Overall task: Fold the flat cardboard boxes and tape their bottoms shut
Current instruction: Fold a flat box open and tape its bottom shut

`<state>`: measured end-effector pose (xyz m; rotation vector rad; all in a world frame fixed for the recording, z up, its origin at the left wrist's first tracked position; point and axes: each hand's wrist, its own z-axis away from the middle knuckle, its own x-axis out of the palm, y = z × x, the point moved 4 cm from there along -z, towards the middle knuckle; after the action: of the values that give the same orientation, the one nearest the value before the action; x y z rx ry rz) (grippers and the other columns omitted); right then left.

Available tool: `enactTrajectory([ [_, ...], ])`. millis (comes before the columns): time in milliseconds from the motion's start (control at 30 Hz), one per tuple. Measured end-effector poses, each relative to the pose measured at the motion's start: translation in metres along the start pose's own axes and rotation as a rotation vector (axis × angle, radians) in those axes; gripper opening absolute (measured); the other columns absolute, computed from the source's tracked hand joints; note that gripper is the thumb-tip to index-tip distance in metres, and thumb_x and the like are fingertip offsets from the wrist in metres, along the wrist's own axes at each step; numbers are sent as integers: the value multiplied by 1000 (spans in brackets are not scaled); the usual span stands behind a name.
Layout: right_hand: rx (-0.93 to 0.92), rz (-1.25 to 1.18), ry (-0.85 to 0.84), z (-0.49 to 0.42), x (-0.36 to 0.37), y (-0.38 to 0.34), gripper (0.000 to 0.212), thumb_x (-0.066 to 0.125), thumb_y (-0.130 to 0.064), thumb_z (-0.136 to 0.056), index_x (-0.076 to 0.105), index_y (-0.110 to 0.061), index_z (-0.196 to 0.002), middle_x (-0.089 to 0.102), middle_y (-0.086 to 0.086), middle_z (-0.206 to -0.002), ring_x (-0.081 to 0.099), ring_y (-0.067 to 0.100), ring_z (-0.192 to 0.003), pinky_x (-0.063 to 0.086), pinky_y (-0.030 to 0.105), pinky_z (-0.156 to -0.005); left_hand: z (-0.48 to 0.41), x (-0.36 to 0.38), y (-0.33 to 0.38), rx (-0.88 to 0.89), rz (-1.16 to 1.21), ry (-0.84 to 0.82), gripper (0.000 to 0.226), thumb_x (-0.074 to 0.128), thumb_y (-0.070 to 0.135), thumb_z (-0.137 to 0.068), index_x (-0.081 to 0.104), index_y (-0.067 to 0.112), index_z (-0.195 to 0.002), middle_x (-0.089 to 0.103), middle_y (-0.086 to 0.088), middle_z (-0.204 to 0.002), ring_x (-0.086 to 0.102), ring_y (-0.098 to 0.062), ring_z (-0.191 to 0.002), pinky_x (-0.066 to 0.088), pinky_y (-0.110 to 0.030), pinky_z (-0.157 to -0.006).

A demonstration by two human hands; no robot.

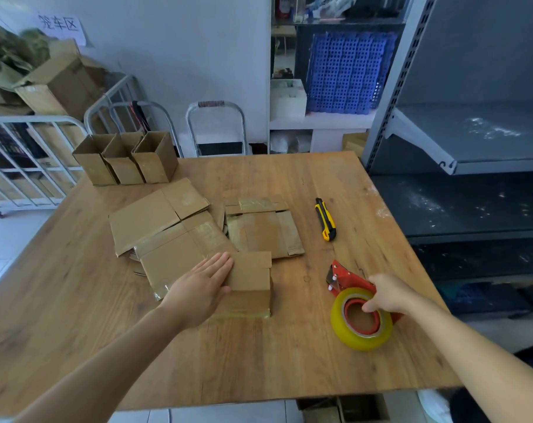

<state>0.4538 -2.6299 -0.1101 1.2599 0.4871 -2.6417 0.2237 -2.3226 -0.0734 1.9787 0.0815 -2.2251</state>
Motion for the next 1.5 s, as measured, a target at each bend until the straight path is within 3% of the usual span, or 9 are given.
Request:
enactTrajectory([
  [100, -27, -35, 0, -5, 9, 4, 32, 85, -30, -70, 63, -21, -92, 68, -4, -91, 64, 14, -83, 50, 27, -67, 0, 0, 0, -2, 15, -3, 108, -32, 71, -70, 7, 14, -153, -3, 7, -154, -1, -12, -147, -13, -25, -113],
  [333, -22, -123, 28, -9, 10, 4, 24, 77, -18, -64, 53, -16, -68, 60, 1, -67, 60, 17, -61, 44, 26, -54, 2, 1, 2, -21, 34, -10, 106, -32, 72, -69, 2, 17, -153, -8, 8, -154, -9, -8, -144, -11, -23, -114],
  [433, -34, -215, 27, -7, 8, 3, 22, 73, -11, -65, 52, -14, -70, 59, 2, -66, 57, 18, -59, 42, 25, -52, 2, 2, 1, -36, 37, -17, 107, -33, 72, -67, 1, 18, -153, -8, 8, -155, -6, -10, -146, -8, -22, -115],
  [567, -56, -336, 55, -2, -3, -1, 23, 72, -9, -70, 62, -10, -91, 69, 12, -87, 66, 24, -76, 52, 32, -64, 2, 1, 2, -46, 42, -15, 108, -33, 72, -66, 1, 18, -153, -9, 9, -155, -9, -7, -144, -12, -21, -113],
  [800, -324, -274, 233, 30, -71, -70, 13, 66, -6, -78, 63, -17, -83, 55, -1, -58, 50, 17, -52, 35, 27, -50, 4, -1, 3, -53, 74, -20, 110, -33, 74, -64, 0, 19, -154, -10, 11, -155, -11, -5, -143, -9, -17, -113],
  [1033, -596, -199, 392, 62, -100, -168, 48, 63, -5, -81, 60, -20, -127, 66, -3, -91, 59, 16, -75, 44, 28, -60, 4, -4, 4, -33, 99, -19, 94, -16, 67, -76, 2, 19, -154, -4, 7, -159, -5, -8, -147, -8, -20, -114],
  [1133, -661, -85, 450, 71, -92, -200, 50, 62, -5, -81, 56, -18, -129, 63, 5, -108, 59, 26, -96, 47, 33, -76, 5, -5, 4, -20, 95, -21, 88, -11, 63, -78, 1, 21, -154, -4, 7, -160, -9, -4, -144, -10, -21, -114],
  [1300, -669, 183, 521, 75, -68, -228, 57, 58, -12, -87, 41, -19, -141, 56, 6, -121, 54, 32, -110, 48, 45, -88, 3, -6, 0, 10, 45, 1, 90, -15, 62, -76, 1, 20, -154, -2, 5, -161, -4, -11, -148, -14, -27, -113],
  [1500, -648, 408, 416, 86, -58, -240, 78, 57, -53, -88, 20, -25, -151, 44, 4, -135, 41, 28, -122, 38, 44, -101, 3, 3, -3, 41, 62, 37, 92, -21, 63, -75, 0, 20, -154, -7, 9, -157, -4, -12, -148, -11, -30, -116],
])
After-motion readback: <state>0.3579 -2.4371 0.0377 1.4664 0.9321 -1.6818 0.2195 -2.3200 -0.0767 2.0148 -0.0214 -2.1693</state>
